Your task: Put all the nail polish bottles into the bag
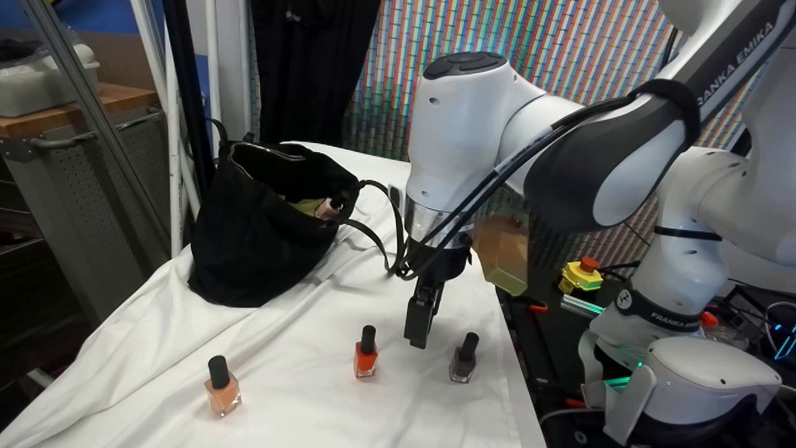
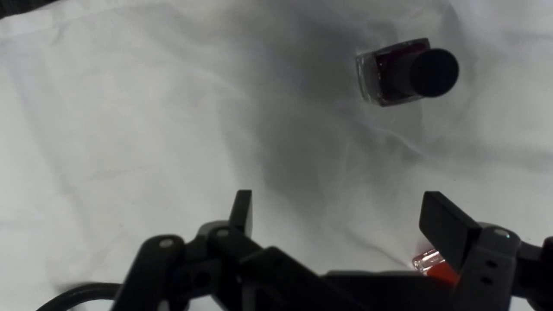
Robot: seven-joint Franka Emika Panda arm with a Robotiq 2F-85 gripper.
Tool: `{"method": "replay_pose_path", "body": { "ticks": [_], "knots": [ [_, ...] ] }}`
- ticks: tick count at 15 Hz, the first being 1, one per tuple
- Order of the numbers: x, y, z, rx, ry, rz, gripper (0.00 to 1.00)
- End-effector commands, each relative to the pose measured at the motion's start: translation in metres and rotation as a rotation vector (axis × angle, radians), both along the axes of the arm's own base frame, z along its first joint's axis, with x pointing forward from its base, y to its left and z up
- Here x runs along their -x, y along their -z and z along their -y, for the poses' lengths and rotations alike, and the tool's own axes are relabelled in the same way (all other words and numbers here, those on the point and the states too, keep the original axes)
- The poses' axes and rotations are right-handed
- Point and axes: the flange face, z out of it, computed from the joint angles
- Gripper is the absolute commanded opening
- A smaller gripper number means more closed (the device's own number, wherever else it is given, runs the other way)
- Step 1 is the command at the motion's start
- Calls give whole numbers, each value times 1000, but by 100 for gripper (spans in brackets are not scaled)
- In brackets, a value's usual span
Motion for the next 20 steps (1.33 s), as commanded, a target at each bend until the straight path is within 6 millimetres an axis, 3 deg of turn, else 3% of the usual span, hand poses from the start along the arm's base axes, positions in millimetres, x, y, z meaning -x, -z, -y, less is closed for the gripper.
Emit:
{"method": "replay_pose_path", "body": {
  "ticks": [1,11,20],
  "knots": [
    [6,6,-1,-18,-46,7,100],
    [22,22,2,-55,-179,-16,100],
    [28,29,-18,-83,-267,-48,100]
  ]
}}
